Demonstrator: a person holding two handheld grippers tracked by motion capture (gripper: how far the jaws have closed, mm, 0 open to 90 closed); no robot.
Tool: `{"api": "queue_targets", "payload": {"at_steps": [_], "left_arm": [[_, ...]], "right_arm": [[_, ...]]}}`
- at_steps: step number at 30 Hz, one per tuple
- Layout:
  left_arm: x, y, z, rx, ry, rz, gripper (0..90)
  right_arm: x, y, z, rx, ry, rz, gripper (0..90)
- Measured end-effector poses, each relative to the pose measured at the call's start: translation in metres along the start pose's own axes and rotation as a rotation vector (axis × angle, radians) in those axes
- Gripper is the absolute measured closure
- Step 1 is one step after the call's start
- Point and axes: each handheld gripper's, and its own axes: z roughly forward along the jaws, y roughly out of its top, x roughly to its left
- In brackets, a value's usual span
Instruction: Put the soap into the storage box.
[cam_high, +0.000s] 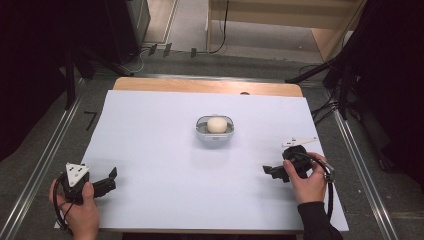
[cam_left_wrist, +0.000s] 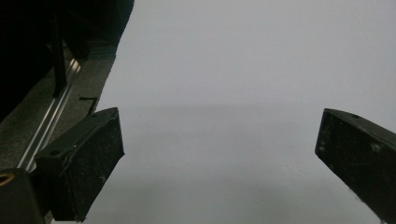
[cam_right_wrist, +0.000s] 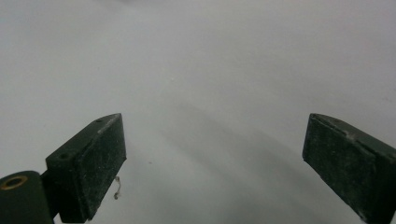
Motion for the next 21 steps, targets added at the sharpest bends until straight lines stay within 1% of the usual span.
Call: {"api": "queue_targets", "payload": {"at_steps": [2, 4, 7, 10, 12, 14, 16, 18, 19, 21], "left_arm": [[0.000, 0.000, 0.000, -0.002, 0.001, 0.003, 1.6], [-0.001, 0.000, 0.000, 0.000, 0.003, 0.006, 1.6], [-0.001, 0.000, 0.001, 0.001, 0.004, 0.012, 1.6], [-0.001, 0.000, 0.001, 0.005, 0.006, 0.012, 1.6], [0.000, 0.000, 0.001, 0.005, -0.001, 0.001, 1.6], [0.002, 0.000, 0.001, 0.002, -0.008, -0.021, 1.6], [0.003, 0.000, 0.001, 0.000, -0.011, -0.029, 1.6], [0.002, 0.000, 0.001, 0.002, -0.009, -0.022, 1.6], [0.002, 0.000, 0.001, 0.005, -0.006, -0.017, 1.6], [0.001, 0.000, 0.001, 0.009, -0.002, -0.010, 1.6]], "right_arm": [[-0.002, -0.005, -0.003, -0.012, 0.000, -0.001, 6.8], [-0.004, -0.010, -0.006, -0.028, 0.004, 0.008, 6.7], [-0.007, -0.019, -0.011, -0.053, -0.007, -0.001, 6.6], [-0.010, -0.028, -0.013, -0.060, 0.001, 0.002, 3.6], [-0.012, -0.033, -0.015, -0.070, 0.001, 0.005, 3.2], [-0.015, -0.039, -0.017, -0.082, -0.009, 0.004, 3.1], [-0.018, -0.045, -0.018, -0.086, -0.012, 0.012, 3.1], [-0.020, -0.051, -0.018, -0.090, -0.027, 0.022, 3.1], [-0.021, -0.054, -0.018, -0.092, -0.026, 0.024, 3.1], [-0.023, -0.060, -0.018, -0.084, -0.036, 0.024, 3.1]]}}
